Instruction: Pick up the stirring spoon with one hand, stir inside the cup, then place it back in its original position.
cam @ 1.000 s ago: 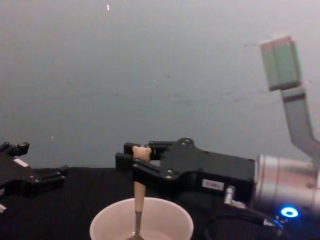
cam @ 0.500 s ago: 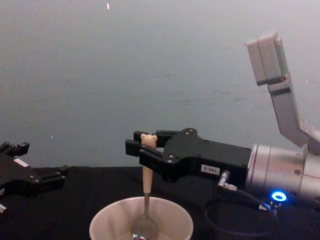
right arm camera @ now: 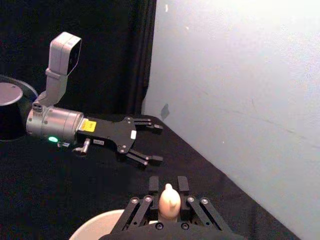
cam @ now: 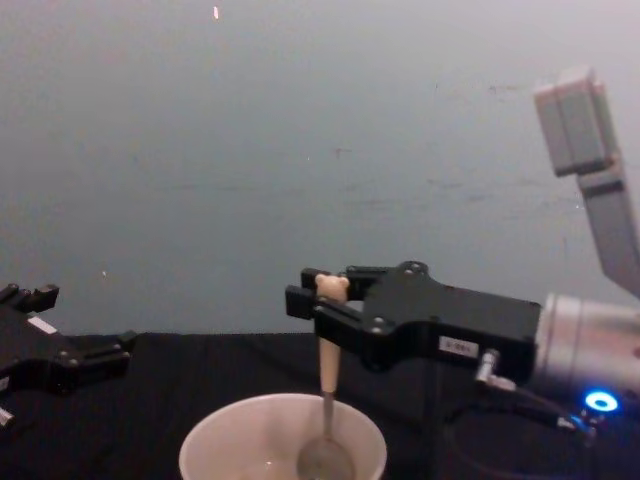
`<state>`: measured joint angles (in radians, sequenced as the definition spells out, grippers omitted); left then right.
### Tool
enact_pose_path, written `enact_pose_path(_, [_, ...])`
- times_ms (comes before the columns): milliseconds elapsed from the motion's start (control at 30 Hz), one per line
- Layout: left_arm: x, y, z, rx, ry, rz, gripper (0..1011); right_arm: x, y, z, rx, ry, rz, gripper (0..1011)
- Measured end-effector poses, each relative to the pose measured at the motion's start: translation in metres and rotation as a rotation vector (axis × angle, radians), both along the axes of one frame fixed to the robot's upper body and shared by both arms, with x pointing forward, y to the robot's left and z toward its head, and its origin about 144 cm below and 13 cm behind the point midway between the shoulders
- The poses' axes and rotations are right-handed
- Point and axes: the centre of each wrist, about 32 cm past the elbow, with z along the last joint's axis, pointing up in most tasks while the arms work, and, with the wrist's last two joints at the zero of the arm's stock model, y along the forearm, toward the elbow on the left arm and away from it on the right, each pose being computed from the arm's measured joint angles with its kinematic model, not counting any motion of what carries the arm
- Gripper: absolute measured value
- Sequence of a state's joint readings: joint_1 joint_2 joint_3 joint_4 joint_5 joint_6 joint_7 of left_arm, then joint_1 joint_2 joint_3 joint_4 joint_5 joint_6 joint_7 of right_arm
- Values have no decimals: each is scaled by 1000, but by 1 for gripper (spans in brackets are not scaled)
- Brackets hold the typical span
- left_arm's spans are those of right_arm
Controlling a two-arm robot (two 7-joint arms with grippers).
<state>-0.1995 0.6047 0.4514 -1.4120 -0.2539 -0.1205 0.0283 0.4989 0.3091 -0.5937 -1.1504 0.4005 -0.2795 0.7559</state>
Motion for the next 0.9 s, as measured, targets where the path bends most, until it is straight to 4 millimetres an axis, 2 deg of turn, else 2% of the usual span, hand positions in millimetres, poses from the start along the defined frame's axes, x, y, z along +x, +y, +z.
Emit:
enact_pose_path(367, [0, 0, 0, 0, 0, 0, 1001, -20, -9, 3, 6, 19, 50, 215])
enact_pose_path(633, [0, 0, 0, 0, 0, 0, 1001, -25, 7, 0, 11, 36, 113, 215])
enact_pose_path(900, [0, 0, 0, 0, 0, 0, 1001, -12, 26, 0, 28, 34, 122, 215])
